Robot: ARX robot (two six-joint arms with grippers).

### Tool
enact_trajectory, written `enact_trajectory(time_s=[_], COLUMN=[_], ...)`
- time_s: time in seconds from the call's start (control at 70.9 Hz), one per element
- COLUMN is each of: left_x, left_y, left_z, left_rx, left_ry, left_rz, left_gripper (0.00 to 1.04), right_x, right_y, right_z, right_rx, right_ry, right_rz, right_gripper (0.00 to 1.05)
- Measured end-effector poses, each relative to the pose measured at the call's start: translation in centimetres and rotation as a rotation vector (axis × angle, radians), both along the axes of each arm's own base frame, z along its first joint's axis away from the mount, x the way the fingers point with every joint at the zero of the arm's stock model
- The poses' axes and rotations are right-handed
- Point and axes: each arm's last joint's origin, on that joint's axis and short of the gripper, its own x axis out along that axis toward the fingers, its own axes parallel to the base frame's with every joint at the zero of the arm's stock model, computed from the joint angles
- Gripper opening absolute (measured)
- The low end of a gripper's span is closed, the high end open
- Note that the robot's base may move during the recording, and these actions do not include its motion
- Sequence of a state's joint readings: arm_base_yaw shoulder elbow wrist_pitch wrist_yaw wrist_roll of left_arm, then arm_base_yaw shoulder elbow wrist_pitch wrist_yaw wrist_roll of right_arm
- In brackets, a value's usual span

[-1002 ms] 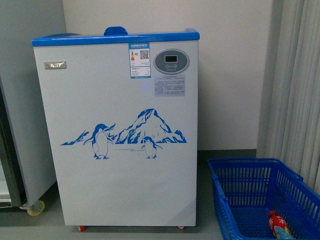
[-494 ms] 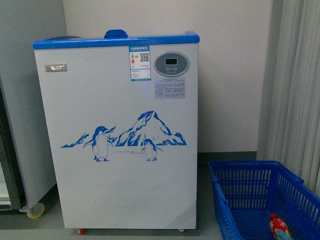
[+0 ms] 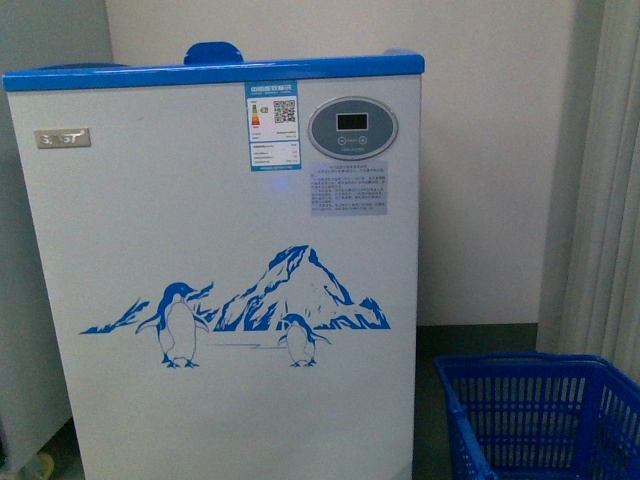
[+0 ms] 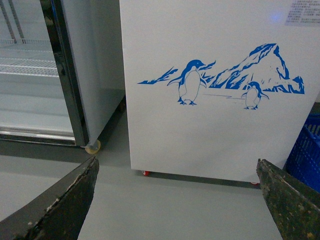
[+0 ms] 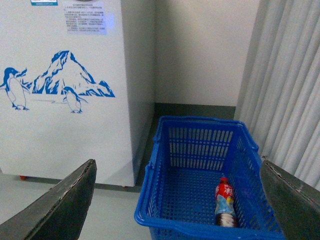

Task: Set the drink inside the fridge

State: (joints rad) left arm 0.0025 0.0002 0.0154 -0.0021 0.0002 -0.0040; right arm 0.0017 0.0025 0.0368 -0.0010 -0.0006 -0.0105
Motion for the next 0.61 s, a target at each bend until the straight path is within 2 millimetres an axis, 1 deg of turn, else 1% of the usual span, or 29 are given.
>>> enact_trajectory(time_s=[0.607], left_x=[0.0], left_y=[0.0], left_z=[0.0], left_rx=[0.0], left_ry=[0.0], left_rz=[0.0], left_gripper=[0.97], right_x=[0.0], right_y=[0.0], right_z=[0.0], right_rx=[0.0], right_ry=[0.0], right_rz=[0.0], right_gripper=[0.98])
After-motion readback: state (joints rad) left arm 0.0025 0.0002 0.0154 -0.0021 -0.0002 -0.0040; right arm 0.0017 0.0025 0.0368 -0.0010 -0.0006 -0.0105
